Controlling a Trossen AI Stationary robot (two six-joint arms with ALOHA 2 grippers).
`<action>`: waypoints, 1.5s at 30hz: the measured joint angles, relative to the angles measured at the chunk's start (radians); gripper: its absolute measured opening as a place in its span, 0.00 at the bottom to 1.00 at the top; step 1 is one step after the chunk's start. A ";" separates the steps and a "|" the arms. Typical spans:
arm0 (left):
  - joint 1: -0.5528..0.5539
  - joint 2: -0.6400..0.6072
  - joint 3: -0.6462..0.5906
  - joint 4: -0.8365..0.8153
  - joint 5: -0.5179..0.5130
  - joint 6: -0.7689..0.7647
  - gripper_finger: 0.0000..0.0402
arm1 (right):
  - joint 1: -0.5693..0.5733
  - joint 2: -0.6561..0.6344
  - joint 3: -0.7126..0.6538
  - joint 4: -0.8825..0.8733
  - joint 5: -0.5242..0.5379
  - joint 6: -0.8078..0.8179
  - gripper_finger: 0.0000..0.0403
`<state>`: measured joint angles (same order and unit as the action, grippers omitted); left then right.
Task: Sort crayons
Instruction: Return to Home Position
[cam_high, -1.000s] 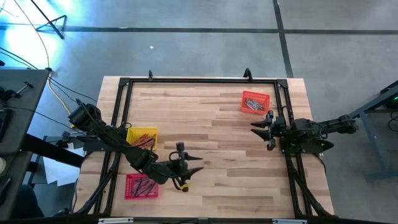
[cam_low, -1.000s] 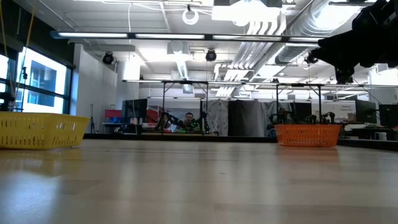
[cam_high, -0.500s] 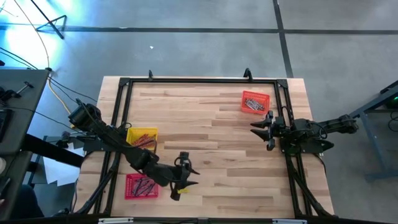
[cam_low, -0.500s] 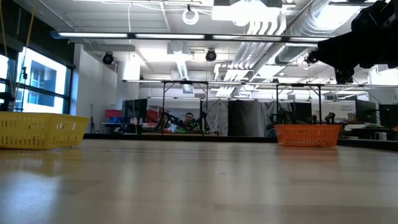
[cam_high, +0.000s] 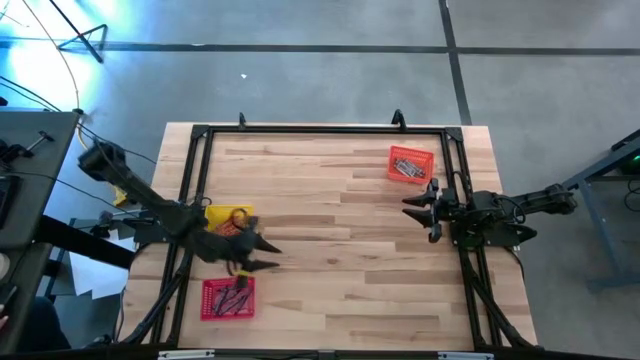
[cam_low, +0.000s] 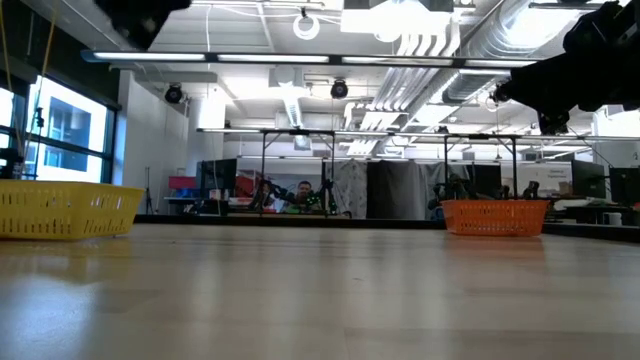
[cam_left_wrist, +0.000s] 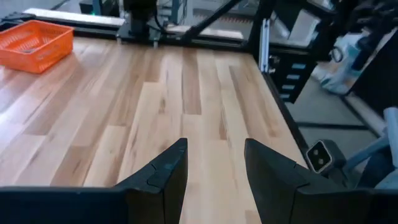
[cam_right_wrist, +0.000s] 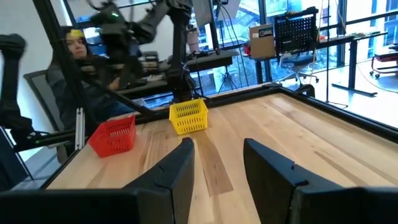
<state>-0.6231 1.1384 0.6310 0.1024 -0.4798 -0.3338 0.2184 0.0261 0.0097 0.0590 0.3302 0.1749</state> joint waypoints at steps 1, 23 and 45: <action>0.000 -0.049 -0.049 0.018 0.004 0.003 0.36 | 0.000 0.000 0.000 -0.001 -0.001 0.000 0.33; -0.040 -0.863 -0.574 0.058 0.076 0.144 0.36 | 0.000 0.019 0.001 -0.003 -0.001 0.000 0.33; -0.041 -1.135 -0.619 -0.046 0.143 0.249 0.36 | 0.000 0.019 0.002 -0.005 0.000 0.000 0.33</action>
<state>-0.6638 0.0035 0.0120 0.0560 -0.3372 -0.0850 0.2184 0.0452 0.0116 0.0544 0.3298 0.1749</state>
